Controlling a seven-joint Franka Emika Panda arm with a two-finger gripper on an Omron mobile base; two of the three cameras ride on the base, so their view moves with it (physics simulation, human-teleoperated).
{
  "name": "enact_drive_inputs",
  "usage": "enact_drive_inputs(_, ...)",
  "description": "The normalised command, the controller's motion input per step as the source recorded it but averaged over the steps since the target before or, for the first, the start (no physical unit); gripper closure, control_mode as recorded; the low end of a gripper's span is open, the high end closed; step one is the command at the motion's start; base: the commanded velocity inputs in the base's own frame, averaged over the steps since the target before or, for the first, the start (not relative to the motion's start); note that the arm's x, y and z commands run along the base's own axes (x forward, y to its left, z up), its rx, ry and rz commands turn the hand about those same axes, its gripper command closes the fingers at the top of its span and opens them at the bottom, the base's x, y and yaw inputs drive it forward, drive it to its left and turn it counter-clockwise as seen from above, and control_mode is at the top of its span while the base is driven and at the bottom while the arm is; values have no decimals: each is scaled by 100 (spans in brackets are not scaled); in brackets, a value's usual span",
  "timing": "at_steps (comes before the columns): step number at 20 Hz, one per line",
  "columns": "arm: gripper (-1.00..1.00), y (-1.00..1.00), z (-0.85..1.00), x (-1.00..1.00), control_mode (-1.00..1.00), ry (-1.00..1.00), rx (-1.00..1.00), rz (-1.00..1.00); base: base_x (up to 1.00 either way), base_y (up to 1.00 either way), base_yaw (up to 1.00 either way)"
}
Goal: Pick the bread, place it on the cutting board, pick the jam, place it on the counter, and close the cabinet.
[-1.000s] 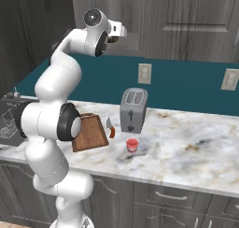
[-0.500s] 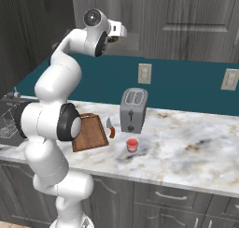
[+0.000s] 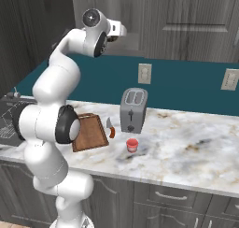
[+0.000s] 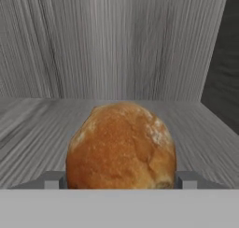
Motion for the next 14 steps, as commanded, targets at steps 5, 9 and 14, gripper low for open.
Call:
enact_drive_inputs(5,100,0,15,-29,-100,0,0,0,0,0,0)
enact_drive_inputs(9,100,0,1,-44,-100,0,0,0,0,0,0)
enact_drive_inputs(14,100,0,0,-52,-100,0,0,0,0,0,0)
